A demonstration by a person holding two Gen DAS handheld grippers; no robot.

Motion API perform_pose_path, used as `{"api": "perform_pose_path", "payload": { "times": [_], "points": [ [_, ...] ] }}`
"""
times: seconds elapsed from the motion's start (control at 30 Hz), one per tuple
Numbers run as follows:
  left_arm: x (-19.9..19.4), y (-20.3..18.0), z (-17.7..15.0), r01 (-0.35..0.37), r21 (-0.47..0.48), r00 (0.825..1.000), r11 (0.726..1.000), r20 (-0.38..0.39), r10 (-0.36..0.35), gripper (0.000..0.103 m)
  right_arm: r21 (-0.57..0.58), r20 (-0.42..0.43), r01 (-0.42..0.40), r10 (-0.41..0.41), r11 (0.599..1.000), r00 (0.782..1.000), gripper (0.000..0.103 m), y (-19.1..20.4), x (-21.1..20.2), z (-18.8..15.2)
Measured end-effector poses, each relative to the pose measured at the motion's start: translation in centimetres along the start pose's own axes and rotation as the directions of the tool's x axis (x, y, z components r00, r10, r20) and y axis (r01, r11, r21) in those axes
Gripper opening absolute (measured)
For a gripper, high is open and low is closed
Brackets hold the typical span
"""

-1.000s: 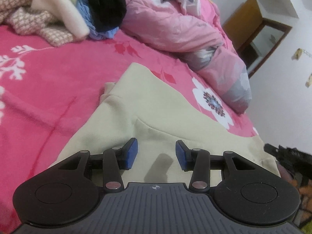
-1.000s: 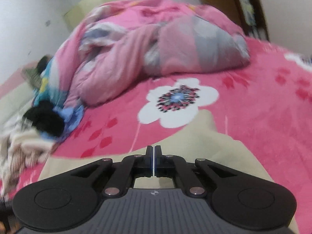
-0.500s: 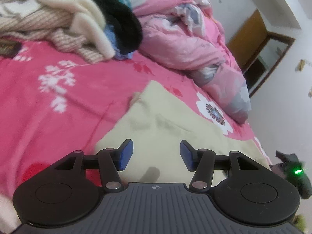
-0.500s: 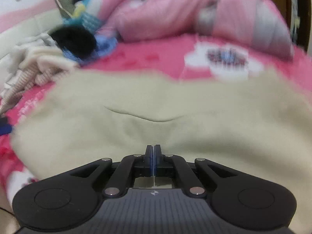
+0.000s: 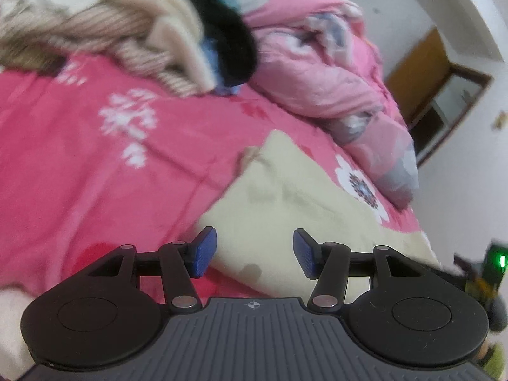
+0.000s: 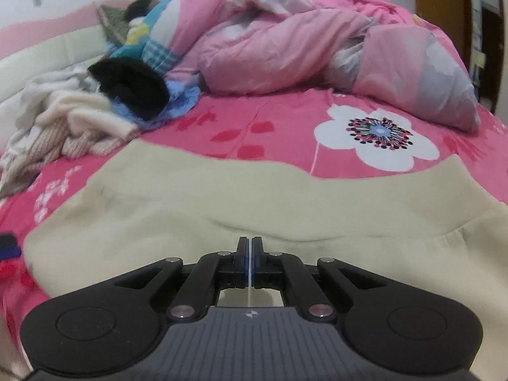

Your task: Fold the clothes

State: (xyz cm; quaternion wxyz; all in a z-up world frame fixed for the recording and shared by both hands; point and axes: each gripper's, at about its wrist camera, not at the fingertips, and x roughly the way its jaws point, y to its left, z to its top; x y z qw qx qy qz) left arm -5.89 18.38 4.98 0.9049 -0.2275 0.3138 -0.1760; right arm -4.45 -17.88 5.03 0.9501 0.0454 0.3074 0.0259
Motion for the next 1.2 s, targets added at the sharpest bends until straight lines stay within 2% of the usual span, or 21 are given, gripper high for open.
{"api": "perform_pose_path", "payload": {
  "times": [0.13,0.17,0.23,0.3,0.37,0.47,0.53,0.6,0.63,0.7,0.73,0.8,0.9,1.0,1.07,1.13,1.2],
  "points": [
    [2.2,-2.4,0.1,0.032,0.132,0.999,0.991,-0.01,-0.031,0.054,0.038,0.019,0.029,-0.03,0.999,0.999,0.0,0.0,1.1,1.5],
    [3.0,-2.7,-0.1,0.032,0.153,0.999,0.988,-0.023,-0.029,0.054,0.03,-0.004,0.052,-0.052,0.998,0.999,0.0,0.0,2.1,1.6],
    [4.9,-3.0,-0.6,-0.01,0.179,0.997,0.984,-0.07,0.023,0.054,0.002,-0.091,0.068,-0.068,0.998,0.994,0.0,-0.4,5.3,0.3],
    [6.0,-2.9,-1.4,-0.039,0.194,0.995,0.98,-0.085,0.057,0.054,-0.002,-0.086,0.066,-0.066,0.998,0.994,0.0,-0.4,5.8,0.1],
    [5.8,-3.0,-1.7,-0.039,0.216,0.996,0.976,-0.068,0.055,0.055,0.002,-0.086,0.07,-0.07,0.998,0.994,0.0,-0.3,5.8,0.3],
    [5.4,-2.5,-1.8,-0.021,0.197,0.997,0.98,-0.069,0.035,0.055,0.019,-0.104,0.084,-0.081,0.996,0.991,0.001,0.0,5.0,1.5],
    [5.1,-2.0,-1.7,-0.007,0.177,0.997,0.984,-0.071,0.02,0.055,0.062,-0.055,0.044,-0.041,0.997,0.998,0.001,0.3,2.8,1.9],
    [5.0,-1.7,-1.6,0.005,0.153,0.997,0.988,-0.073,0.006,0.055,0.057,-0.008,0.043,-0.043,0.997,0.999,0.001,1.0,0.4,1.5],
    [5.0,-1.7,-1.6,0.009,0.142,0.997,0.99,-0.072,0.001,0.055,0.053,-0.011,0.054,-0.054,0.997,0.998,0.001,1.2,-0.1,0.8],
    [5.0,-1.6,-1.5,0.018,0.122,0.997,0.992,-0.072,-0.009,0.055,0.054,-0.116,0.05,-0.043,0.997,0.992,0.001,0.8,1.9,-1.2],
    [4.9,-1.5,-1.4,0.022,0.116,0.997,0.993,-0.072,-0.013,0.055,0.066,-0.139,0.036,-0.026,0.997,0.99,0.001,0.2,3.3,-2.7],
    [4.9,-1.4,-1.4,0.029,0.104,0.997,0.994,-0.073,-0.022,0.055,0.087,-0.105,0.018,-0.009,0.996,0.994,0.001,-0.3,3.1,-3.2],
    [3.4,-0.7,-0.7,0.05,0.072,0.998,0.996,-0.047,-0.046,0.055,0.123,-0.106,0.038,-0.025,0.992,0.994,0.003,0.2,0.7,-1.9],
    [1.8,0.0,-0.1,0.072,0.04,0.997,0.997,-0.018,-0.071,0.055,0.04,-0.022,0.03,-0.03,0.999,0.999,0.005,2.3,-3.2,-2.3],
    [0.6,0.5,0.3,0.084,0.022,0.996,0.996,0.005,-0.084,0.055,-0.034,-0.035,0.006,-0.008,0.999,0.999,0.005,3.3,-3.5,-4.1],
    [-0.4,1.2,0.7,0.082,0.002,0.996,0.997,0.024,-0.082,0.055,-0.069,-0.1,0.006,-0.013,0.998,0.995,0.006,3.5,-1.3,-6.7],
    [-1.1,2.0,1.2,0.068,-0.019,0.997,0.998,0.035,-0.067,0.055,-0.136,-0.074,0.033,-0.044,0.99,0.996,0.006,4.5,-1.4,-6.9]
  ]
}}
